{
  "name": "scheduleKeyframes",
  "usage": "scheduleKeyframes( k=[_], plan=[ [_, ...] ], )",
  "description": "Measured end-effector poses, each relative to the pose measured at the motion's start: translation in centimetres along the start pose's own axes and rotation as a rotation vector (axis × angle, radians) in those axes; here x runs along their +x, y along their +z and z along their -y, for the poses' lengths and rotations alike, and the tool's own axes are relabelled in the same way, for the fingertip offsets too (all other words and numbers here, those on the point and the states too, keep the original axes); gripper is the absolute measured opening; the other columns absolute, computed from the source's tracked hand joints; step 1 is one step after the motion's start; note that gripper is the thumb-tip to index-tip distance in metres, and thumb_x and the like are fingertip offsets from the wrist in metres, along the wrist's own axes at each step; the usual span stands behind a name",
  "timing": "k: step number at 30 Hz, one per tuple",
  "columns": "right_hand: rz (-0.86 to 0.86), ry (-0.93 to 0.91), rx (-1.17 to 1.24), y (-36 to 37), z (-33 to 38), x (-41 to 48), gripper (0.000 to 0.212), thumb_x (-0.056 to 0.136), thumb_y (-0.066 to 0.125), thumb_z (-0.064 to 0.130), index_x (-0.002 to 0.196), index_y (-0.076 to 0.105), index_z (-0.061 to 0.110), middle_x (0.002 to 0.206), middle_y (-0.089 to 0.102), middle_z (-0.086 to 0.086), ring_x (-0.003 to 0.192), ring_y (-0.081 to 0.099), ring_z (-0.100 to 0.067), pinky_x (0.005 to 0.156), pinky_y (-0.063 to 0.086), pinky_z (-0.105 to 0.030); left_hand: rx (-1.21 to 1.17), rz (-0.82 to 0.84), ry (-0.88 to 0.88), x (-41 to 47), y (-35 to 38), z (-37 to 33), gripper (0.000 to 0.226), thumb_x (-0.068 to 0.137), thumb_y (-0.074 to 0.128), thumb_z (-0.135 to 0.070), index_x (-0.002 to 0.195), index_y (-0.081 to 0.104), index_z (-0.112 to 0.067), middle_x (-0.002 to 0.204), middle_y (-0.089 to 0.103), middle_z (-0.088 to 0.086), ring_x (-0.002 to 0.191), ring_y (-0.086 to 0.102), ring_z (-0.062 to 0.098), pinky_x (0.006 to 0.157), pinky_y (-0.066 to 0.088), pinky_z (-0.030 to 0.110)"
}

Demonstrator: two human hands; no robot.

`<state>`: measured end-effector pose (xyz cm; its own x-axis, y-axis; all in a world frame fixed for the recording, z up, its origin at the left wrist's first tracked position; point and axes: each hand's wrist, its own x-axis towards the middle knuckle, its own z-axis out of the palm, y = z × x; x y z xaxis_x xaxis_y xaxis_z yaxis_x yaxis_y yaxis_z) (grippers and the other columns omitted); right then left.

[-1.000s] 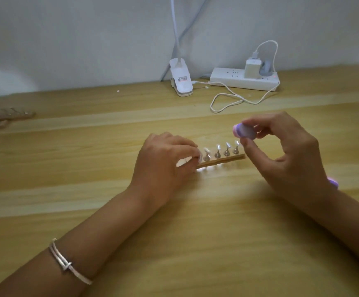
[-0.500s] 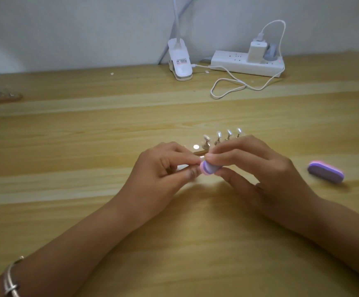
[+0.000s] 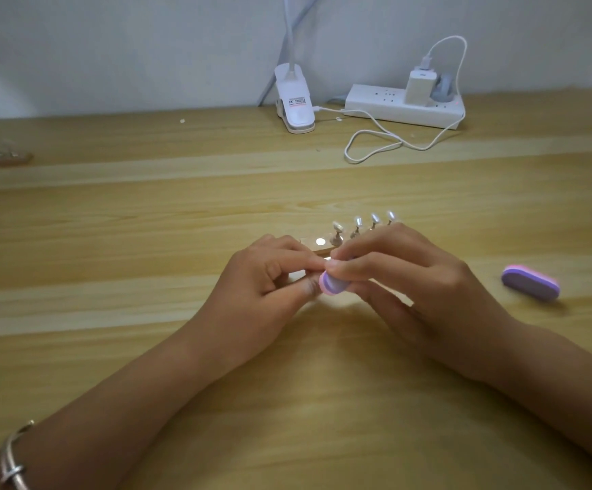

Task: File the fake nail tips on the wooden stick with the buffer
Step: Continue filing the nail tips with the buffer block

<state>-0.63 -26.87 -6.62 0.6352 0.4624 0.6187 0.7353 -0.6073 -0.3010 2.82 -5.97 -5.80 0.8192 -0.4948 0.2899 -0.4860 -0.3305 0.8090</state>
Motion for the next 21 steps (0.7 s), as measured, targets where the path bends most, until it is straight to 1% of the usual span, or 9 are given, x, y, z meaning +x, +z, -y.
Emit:
scheduleKeyframes(
  k=[2,5,6,9,10,13,16,18,21],
  plan=[
    [0.007,0.012,-0.001,-0.09,-0.28,0.13,0.015,0.092,0.067,-0.002,0.105,0.074,-0.001,0.109,0.069,-0.011,0.1,0.066,-0.026,0.089,0.051,-0.039,-0.001,-0.003,0.005,0.0,-0.03,0.04,0.018,0.083,0.065,-0.026,0.096,0.076,-0.027,0.085,0.069,-0.006,0.086,0.058,0.019,0.075,0.045,0.031],
    [-0.008,0.066,-0.017,-0.53,-0.91,0.08,0.016,0.089,0.072,-0.006,0.105,0.074,-0.001,0.109,0.069,-0.01,0.102,0.066,-0.024,0.09,0.051,-0.039,0.003,-0.008,0.0,0.08,0.05,0.06,0.017,0.084,0.066,-0.026,0.095,0.078,-0.023,0.085,0.068,-0.008,0.086,0.058,0.019,0.076,0.046,0.036],
    [-0.008,0.065,-0.01,-0.47,-0.82,0.02,0.016,0.089,0.071,-0.005,0.105,0.074,-0.001,0.109,0.069,-0.009,0.102,0.066,-0.023,0.09,0.051,-0.039,0.006,-0.007,0.002,0.07,0.05,0.06,0.017,0.084,0.066,-0.026,0.095,0.078,-0.025,0.085,0.068,-0.008,0.086,0.058,0.019,0.076,0.046,0.035],
    [0.006,0.016,0.023,-0.17,-0.32,0.06,0.014,0.092,0.067,-0.001,0.105,0.074,-0.001,0.108,0.068,-0.009,0.103,0.065,-0.022,0.09,0.051,-0.037,-0.001,-0.016,0.012,0.02,-0.07,0.07,0.016,0.084,0.065,-0.027,0.094,0.074,-0.034,0.084,0.067,-0.01,0.084,0.056,0.017,0.073,0.043,0.026],
    [0.007,0.007,0.019,-0.24,-0.38,0.11,0.014,0.092,0.066,0.0,0.105,0.074,-0.001,0.108,0.068,-0.01,0.102,0.065,-0.022,0.09,0.051,-0.037,-0.002,-0.017,0.011,0.03,-0.05,0.06,0.016,0.084,0.064,-0.027,0.094,0.075,-0.033,0.083,0.067,-0.01,0.084,0.056,0.017,0.073,0.042,0.025],
    [-0.015,0.04,-0.011,-0.79,-0.76,0.16,0.015,0.091,0.067,0.0,0.104,0.074,-0.002,0.108,0.068,-0.01,0.101,0.067,-0.024,0.089,0.052,-0.039,0.007,-0.008,0.004,0.02,0.08,0.01,0.018,0.084,0.064,-0.027,0.095,0.078,-0.023,0.084,0.067,-0.009,0.086,0.056,0.017,0.073,0.043,0.028],
    [-0.019,0.019,0.017,-0.5,-0.14,0.08,0.013,0.094,0.066,0.003,0.103,0.074,-0.001,0.107,0.068,-0.009,0.101,0.066,-0.023,0.089,0.052,-0.038,0.009,-0.005,0.012,-0.01,-0.03,-0.08,0.016,0.084,0.064,-0.026,0.094,0.076,-0.026,0.085,0.068,-0.008,0.086,0.056,0.016,0.074,0.043,0.028],
    [-0.005,-0.011,0.022,-0.35,0.06,0.12,0.014,0.095,0.064,0.003,0.104,0.074,-0.001,0.106,0.068,-0.01,0.099,0.066,-0.023,0.089,0.051,-0.037,0.005,-0.013,0.018,-0.01,-0.07,-0.06,0.016,0.084,0.063,-0.025,0.094,0.075,-0.029,0.084,0.067,-0.01,0.084,0.055,0.015,0.073,0.041,0.025],
    [-0.016,0.029,-0.001,-0.83,-0.5,0.2,0.014,0.091,0.067,0.002,0.102,0.074,-0.001,0.105,0.069,-0.009,0.099,0.067,-0.023,0.087,0.052,-0.04,0.005,-0.016,0.016,0.1,0.06,-0.02,0.017,0.085,0.064,-0.026,0.094,0.078,-0.023,0.08,0.064,-0.013,0.082,0.054,0.016,0.071,0.039,0.022]
  ],
)
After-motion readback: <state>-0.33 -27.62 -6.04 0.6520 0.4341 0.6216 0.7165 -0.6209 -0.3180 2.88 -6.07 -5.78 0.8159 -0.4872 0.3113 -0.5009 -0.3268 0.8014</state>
